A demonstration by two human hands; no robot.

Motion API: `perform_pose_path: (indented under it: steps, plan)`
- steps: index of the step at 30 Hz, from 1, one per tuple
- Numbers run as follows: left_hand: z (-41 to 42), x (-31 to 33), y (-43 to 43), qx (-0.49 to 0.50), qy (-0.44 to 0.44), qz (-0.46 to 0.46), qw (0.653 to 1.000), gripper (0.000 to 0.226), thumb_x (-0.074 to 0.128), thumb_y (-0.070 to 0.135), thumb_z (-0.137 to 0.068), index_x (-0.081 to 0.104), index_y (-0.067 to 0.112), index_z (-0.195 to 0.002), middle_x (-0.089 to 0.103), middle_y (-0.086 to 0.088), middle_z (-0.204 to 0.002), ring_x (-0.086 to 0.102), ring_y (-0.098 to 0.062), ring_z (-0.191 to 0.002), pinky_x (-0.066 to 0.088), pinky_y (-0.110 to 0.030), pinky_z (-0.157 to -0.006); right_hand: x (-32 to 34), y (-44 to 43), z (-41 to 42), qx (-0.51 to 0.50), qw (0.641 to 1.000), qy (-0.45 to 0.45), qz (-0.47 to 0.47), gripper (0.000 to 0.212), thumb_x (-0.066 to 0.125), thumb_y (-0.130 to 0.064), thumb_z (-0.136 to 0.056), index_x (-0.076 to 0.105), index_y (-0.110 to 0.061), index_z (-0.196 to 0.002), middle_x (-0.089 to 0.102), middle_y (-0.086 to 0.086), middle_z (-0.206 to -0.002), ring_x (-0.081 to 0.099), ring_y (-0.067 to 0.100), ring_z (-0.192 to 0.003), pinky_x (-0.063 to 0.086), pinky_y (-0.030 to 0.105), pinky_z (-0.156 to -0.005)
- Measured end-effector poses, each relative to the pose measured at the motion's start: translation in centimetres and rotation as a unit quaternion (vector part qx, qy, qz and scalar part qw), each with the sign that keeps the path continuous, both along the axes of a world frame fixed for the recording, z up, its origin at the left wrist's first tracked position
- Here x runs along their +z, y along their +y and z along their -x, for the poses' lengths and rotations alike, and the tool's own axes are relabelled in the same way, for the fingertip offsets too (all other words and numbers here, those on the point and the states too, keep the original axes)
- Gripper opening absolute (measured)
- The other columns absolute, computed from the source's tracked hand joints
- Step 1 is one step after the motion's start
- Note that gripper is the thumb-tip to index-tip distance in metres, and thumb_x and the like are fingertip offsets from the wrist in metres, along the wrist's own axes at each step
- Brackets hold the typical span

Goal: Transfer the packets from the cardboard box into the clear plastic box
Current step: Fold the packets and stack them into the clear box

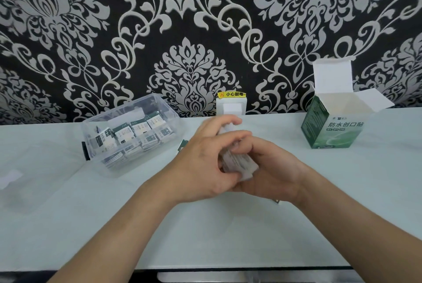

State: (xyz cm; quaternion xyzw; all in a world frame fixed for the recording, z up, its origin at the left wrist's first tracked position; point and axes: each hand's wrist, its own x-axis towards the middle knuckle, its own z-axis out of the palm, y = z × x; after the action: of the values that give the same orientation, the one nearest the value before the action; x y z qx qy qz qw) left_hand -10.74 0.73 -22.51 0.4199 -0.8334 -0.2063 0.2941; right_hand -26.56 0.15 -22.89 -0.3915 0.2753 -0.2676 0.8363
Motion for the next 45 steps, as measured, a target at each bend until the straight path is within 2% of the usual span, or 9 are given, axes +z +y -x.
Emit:
perform_pose_path:
  steps: [5,9,15,22,25,29,33,39,45]
  plan:
    - [0.4,0.1,0.1,-0.019,0.092,-0.085,0.992,0.062,0.076,0.019,-0.062,0.064,0.028,-0.122,0.051,0.017,-0.130,0.052,0.002,-0.116,0.044,-0.014,-0.093,-0.2,0.1,-0.6,-0.037,0.997,0.057,0.032,0.011,0.050,-0.005,-0.077,0.058,-0.008,-0.083,0.041,0.012,-0.079,0.041,0.019,-0.067,0.034,0.031,-0.060]
    - [-2.1,1.6,-0.8,-0.016,0.122,-0.148,0.981,0.068,0.079,0.018,-0.074,0.051,0.037,-0.133,0.047,0.016,-0.139,0.043,0.001,-0.129,0.038,-0.025,-0.107,0.3,-0.1,-0.3,-0.065,0.995,0.070,0.033,0.020,0.045,-0.006,-0.091,0.059,-0.006,-0.106,0.049,0.014,-0.071,0.050,0.021,-0.054,0.041,0.029,-0.054]
    - [-5.6,0.7,-1.9,0.038,-0.283,-0.116,0.951,0.056,0.071,0.030,-0.084,0.050,0.034,-0.135,0.044,0.015,-0.139,0.039,-0.001,-0.124,0.025,-0.013,-0.103,0.7,-0.9,0.5,-0.130,0.989,0.066,0.018,0.035,0.043,-0.017,-0.099,0.054,-0.033,-0.127,0.053,0.008,-0.075,0.047,0.021,-0.049,0.035,0.023,-0.041]
    - [-5.5,-0.6,-2.5,0.072,-0.297,-0.090,0.948,0.043,0.069,0.033,-0.085,0.060,0.032,-0.126,0.057,0.015,-0.123,0.052,-0.010,-0.113,0.041,-0.025,-0.096,0.7,-0.6,0.1,-0.162,0.972,0.137,0.099,0.066,0.035,-0.008,-0.098,0.037,-0.068,-0.127,0.066,0.014,-0.087,0.039,0.016,-0.046,0.031,0.025,-0.045]
    - [-5.4,-1.0,-2.5,0.075,-0.263,-0.078,0.959,0.026,0.063,0.037,-0.089,0.066,0.032,-0.114,0.063,0.013,-0.111,0.057,-0.011,-0.103,0.047,-0.030,-0.092,0.6,-0.8,0.2,-0.187,0.972,0.122,0.077,0.059,0.038,0.000,-0.092,0.052,-0.050,-0.120,0.061,0.013,-0.087,0.041,0.018,-0.047,0.035,0.027,-0.047]
    - [-5.3,-1.2,-2.4,0.082,-0.272,-0.096,0.954,0.042,0.073,0.043,-0.078,0.059,0.034,-0.117,0.051,0.014,-0.112,0.051,-0.009,-0.102,0.045,-0.030,-0.092,-0.1,-1.3,0.5,-0.240,0.966,0.095,0.004,0.031,0.040,0.000,-0.088,0.053,-0.025,-0.102,0.050,0.009,-0.075,0.035,0.014,-0.045,0.030,0.024,-0.041]
    - [-5.1,-1.1,-2.4,0.099,-0.266,-0.079,0.956,0.040,0.074,0.038,-0.078,0.061,0.034,-0.116,0.059,0.013,-0.105,0.054,-0.010,-0.096,0.046,-0.027,-0.086,-0.5,-1.5,0.6,-0.227,0.962,0.150,0.025,0.020,0.044,-0.002,-0.089,0.050,-0.021,-0.089,0.046,0.005,-0.071,0.036,0.013,-0.048,0.024,0.021,-0.037]
    - [-5.6,-0.9,-2.4,0.095,-0.238,-0.085,0.963,0.015,0.055,0.027,-0.089,0.069,0.029,-0.094,0.067,0.010,-0.079,0.060,-0.008,-0.077,0.052,-0.029,-0.072,-0.8,-0.7,-0.4,-0.174,0.893,0.330,0.252,0.008,0.062,-0.017,-0.091,0.059,-0.018,-0.098,0.047,-0.005,-0.069,0.035,0.008,-0.051,0.028,0.019,-0.043]
    - [-5.1,-0.8,-2.3,0.051,-0.180,0.061,0.980,0.029,0.041,0.033,-0.092,0.066,0.019,-0.098,0.063,0.002,-0.087,0.061,-0.022,-0.081,0.052,-0.040,-0.070,-0.2,-1.2,-0.4,-0.196,0.907,0.316,0.195,0.025,0.049,-0.041,-0.097,0.065,-0.021,-0.097,0.060,-0.001,-0.089,0.040,0.017,-0.070,0.030,0.023,-0.053]
